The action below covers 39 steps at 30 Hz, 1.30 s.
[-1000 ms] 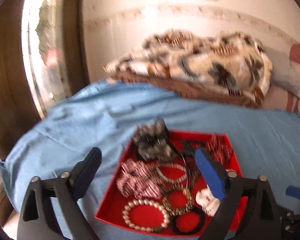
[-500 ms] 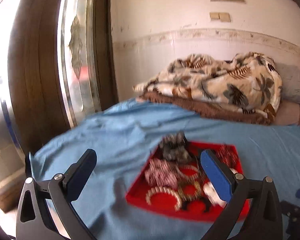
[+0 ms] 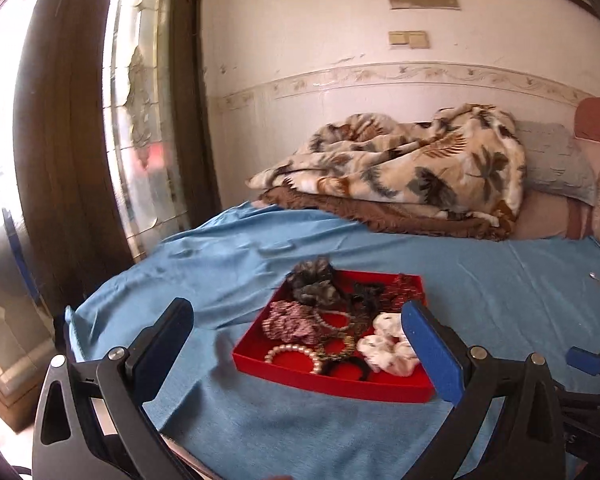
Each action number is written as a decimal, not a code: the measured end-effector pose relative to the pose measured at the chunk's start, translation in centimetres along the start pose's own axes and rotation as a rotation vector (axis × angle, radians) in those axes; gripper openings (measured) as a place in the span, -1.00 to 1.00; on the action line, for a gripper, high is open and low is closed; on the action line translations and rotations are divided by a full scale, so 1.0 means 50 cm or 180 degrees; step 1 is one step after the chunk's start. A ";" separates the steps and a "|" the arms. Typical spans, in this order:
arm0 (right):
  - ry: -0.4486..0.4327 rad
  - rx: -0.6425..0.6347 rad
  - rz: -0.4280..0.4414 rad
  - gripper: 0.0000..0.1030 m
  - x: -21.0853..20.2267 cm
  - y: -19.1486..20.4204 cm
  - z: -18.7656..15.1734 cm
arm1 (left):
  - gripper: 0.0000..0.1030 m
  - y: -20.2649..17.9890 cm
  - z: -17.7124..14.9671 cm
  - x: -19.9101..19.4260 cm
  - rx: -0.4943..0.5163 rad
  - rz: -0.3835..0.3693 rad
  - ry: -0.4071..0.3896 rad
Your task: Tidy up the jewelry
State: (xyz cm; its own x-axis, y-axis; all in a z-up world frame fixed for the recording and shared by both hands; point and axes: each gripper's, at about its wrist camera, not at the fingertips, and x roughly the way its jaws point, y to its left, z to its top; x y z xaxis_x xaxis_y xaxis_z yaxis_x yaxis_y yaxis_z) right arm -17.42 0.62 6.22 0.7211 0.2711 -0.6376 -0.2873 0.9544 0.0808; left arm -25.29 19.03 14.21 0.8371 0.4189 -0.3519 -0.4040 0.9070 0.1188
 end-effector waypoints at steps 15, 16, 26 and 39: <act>-0.0069 0.0125 -0.0053 0.57 -0.009 -0.032 -0.021 | 1.00 -0.061 -0.039 0.012 0.0167 -0.0281 0.0571; -0.0067 0.0124 -0.0059 0.57 -0.009 -0.031 -0.022 | 1.00 -0.063 -0.043 0.013 0.0174 -0.0287 0.0598; -0.0061 0.0090 -0.0101 0.59 -0.009 -0.024 -0.029 | 1.00 -0.061 -0.064 0.035 0.0148 -0.0409 0.0863; 0.0010 0.0072 -0.0133 0.61 0.006 -0.026 -0.032 | 1.00 -0.060 -0.084 0.063 0.0125 -0.0469 0.1104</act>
State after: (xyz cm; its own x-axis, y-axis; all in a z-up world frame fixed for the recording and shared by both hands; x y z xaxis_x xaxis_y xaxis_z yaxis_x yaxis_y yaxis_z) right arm -17.84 -0.73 4.67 0.7302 0.2305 -0.6432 -0.2425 0.9675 0.0714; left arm -22.99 17.44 8.85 0.7077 0.2506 -0.6605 -0.2686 0.9602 0.0765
